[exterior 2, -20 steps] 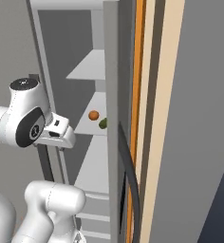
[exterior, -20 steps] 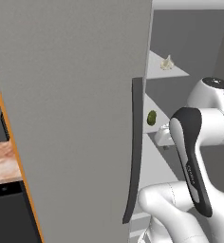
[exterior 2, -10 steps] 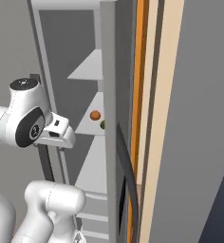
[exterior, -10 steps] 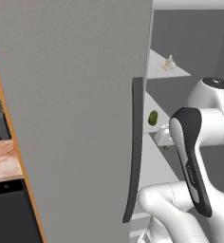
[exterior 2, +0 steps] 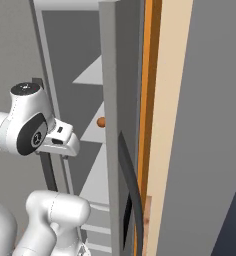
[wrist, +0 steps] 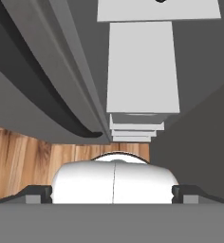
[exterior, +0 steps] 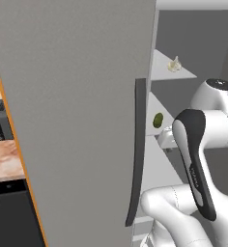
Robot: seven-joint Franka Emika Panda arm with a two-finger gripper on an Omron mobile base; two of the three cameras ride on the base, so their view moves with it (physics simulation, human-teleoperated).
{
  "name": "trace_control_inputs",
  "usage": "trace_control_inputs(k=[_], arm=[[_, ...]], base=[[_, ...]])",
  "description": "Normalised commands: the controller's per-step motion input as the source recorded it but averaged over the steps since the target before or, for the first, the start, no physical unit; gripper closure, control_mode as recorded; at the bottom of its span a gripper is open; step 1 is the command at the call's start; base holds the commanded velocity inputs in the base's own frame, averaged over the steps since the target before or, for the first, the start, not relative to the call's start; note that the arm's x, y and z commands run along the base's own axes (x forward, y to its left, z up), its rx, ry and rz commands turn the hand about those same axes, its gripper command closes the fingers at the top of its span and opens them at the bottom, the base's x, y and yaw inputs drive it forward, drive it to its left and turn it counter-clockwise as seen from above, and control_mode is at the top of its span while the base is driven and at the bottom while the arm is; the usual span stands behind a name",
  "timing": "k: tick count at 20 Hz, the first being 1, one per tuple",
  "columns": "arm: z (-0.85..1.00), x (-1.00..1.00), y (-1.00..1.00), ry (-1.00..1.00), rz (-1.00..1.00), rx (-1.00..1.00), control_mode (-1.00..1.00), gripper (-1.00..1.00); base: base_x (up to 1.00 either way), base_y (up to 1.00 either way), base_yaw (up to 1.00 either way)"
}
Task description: Take the garlic, cucumber, and tangerine from the freezer and place them in the bowl on the counter.
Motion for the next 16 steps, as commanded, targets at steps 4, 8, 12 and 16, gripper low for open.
trace_control_inputs(k=[4,8,12,16], arm=[[0.0,0.0,0.0,0.0,0.0,0.0,1.0,-1.0],[0.0,0.0,0.0,0.0,0.0,0.0,1.0,-1.0],[0.0,0.0,0.0,0.0,0.0,0.0,1.0,-1.0],[0.0,0.0,0.0,0.0,0.0,0.0,1.0,-1.0]], base=[[0.0,0.0,0.0],[0.01,-0.44,0.01],[0.0,-0.72,0.0],[0.0,-0.85,0.02]])
